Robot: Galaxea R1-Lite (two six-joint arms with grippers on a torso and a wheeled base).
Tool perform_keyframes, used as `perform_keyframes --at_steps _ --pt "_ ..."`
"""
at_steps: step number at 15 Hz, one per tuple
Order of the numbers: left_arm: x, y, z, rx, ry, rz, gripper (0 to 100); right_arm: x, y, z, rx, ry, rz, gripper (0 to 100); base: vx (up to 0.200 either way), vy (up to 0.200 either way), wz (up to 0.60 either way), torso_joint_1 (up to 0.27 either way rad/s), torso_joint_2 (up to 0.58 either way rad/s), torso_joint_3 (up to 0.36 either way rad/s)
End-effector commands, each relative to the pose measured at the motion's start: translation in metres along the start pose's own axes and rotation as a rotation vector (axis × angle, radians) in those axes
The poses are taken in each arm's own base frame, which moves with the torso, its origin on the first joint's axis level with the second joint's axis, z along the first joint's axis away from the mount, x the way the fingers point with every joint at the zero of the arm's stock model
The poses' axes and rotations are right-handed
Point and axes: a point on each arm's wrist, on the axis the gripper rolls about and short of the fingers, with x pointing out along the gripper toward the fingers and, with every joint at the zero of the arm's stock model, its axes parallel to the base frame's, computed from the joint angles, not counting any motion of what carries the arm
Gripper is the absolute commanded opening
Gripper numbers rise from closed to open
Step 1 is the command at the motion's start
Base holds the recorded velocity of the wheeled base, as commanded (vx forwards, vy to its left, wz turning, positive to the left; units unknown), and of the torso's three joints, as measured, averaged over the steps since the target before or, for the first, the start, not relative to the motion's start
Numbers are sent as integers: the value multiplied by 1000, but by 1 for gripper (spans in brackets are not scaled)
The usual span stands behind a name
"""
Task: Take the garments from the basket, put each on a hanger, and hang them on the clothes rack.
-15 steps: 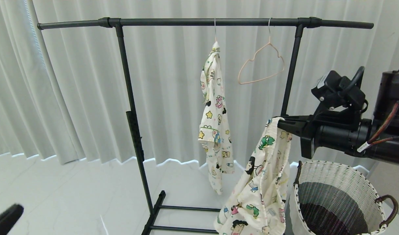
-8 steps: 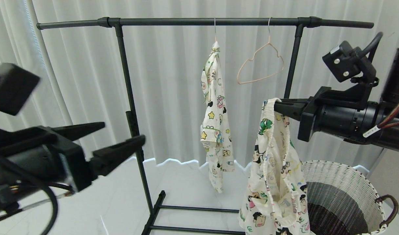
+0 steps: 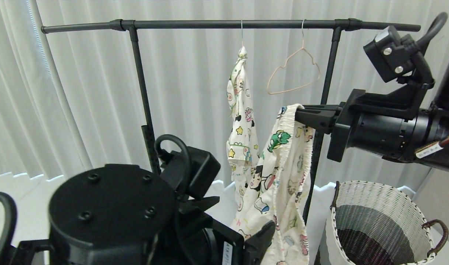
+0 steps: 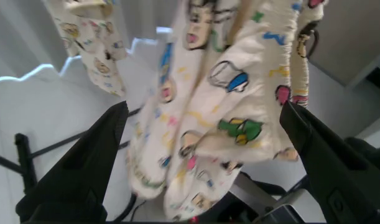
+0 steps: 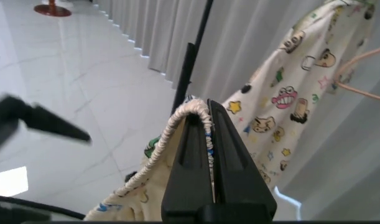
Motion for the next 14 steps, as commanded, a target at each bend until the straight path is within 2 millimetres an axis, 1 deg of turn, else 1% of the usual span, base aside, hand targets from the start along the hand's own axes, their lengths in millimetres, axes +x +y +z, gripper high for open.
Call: perform_keyframes --at_steps 1,3,6,8,10,11,14 --pt "10 -10 -8 17 30 -20 100 1 11 3 -2 -9 26 0 0 0 0 0 0 0" --pt "11 -13 -5 7 0 -37 100 1 18 5 -4 -17 40 0 0 0 0 0 0 0" --pt "16 -14 -3 -11 -9 -36 100 -4 20 9 -8 -31 45 0 0 0 0 0 0 0" --pt "10 -26 -7 -9 -7 -88 100 -7 19 10 -9 -34 0 0 0 0 0 0 0 0" --pt "6 -38 -5 -1 -21 -132 100 -8 19 11 -9 -36 -11 0 0 0 0 0 0 0" --pt "10 -38 -5 -4 -26 -129 100 -9 19 12 -9 -39 -11 0 0 0 0 0 0 0" --pt "26 -19 5 -47 -58 -47 100 -11 20 13 -10 -42 -11 0 0 0 0 0 0 0"
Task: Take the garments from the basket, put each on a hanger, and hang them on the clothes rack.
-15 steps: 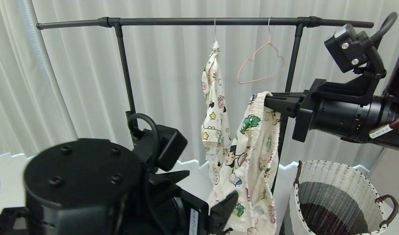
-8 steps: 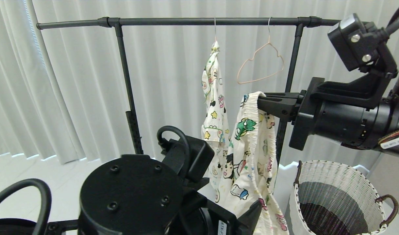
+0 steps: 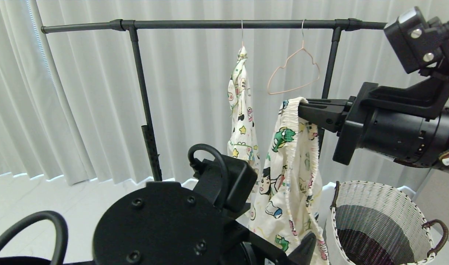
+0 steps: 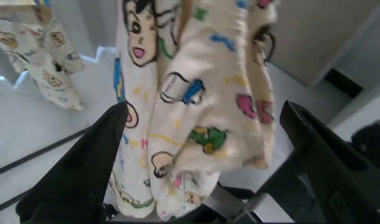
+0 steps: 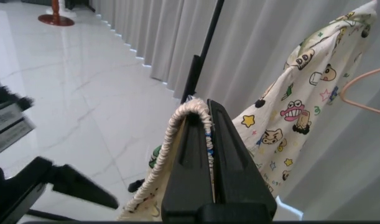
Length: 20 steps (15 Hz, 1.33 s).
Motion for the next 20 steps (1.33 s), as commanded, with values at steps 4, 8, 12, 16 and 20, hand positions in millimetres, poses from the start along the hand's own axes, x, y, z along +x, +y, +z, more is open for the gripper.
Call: perform_keyframes --at_steps 4,8,12,16,20 --pt "15 30 1 -25 12 117 100 -11 2 -1 0 0 0 0 0 0 0 0 0 0" --pt "7 46 -47 124 175 175 100 -29 4 -4 -1 -2 -7 0 0 0 0 0 0 0" --pt "5 49 -53 134 191 201 100 -33 -4 -4 -4 -3 -48 0 0 0 0 0 0 0" --pt "3 51 -53 147 155 318 100 -35 -8 -8 -7 12 -70 0 0 0 0 0 0 0" --pt "-18 48 -51 172 116 308 0 -36 -15 -14 -11 33 -105 0 0 0 0 0 0 0"
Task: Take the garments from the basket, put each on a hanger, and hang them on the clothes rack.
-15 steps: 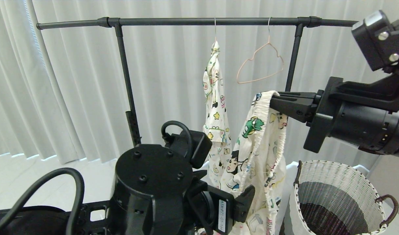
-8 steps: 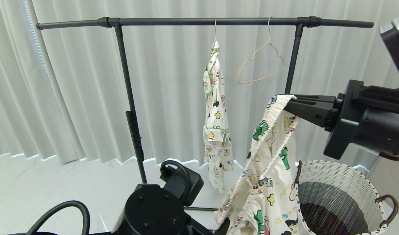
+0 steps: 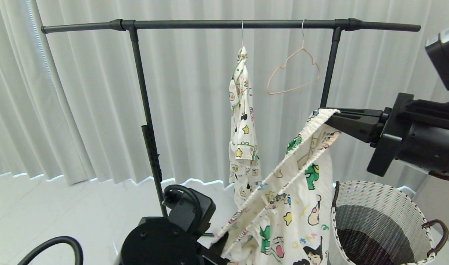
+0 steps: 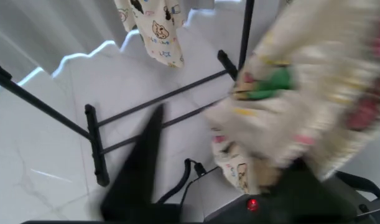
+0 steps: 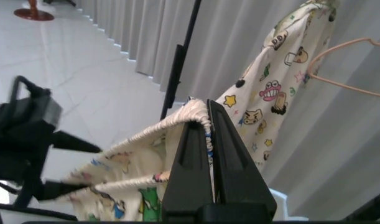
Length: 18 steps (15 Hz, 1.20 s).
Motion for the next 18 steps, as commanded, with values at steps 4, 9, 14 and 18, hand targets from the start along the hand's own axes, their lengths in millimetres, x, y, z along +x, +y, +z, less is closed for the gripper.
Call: perform_keyframes --at_steps 4,9,14,18 --pt "-59 18 33 33 -134 -49 0 -19 -4 -21 -1 59 -36 0 0 0 0 0 0 0" --pt "-128 34 131 -57 -139 -179 0 -37 2 -1 -8 54 -10 0 0 0 0 0 0 0" --pt "-159 58 188 -108 -149 -324 0 -49 -9 81 -18 -3 -38 0 0 0 0 0 0 0" --pt "-167 62 190 -13 -194 -312 0 -31 -20 110 -27 -48 -70 0 0 0 0 0 0 0"
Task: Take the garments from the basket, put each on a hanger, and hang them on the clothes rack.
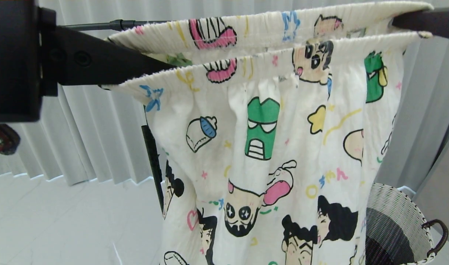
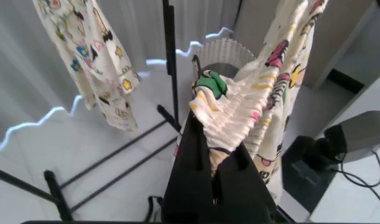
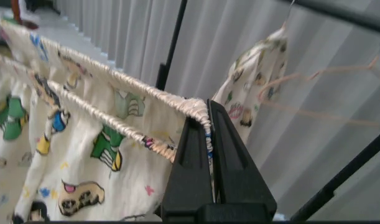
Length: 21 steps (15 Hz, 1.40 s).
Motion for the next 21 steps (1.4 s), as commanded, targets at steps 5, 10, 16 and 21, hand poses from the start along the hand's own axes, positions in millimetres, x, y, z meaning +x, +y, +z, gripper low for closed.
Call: perform_keyframes --at_steps 5,10,16,21 --pt "6 1 -4 142 -31 6 0 4 -13 6 10 92 -56 0 0 0 0 0 0 0" --pt "50 2 -4 177 -142 29 0 -72 9 13 49 240 86 0 0 0 0 0 0 0" --pt "65 8 4 70 -192 61 0 -80 38 7 63 252 508 0 0 0 0 0 0 0" --pt "58 9 2 -26 -189 53 0 -77 37 1 59 287 438 0 0 0 0 0 0 0"
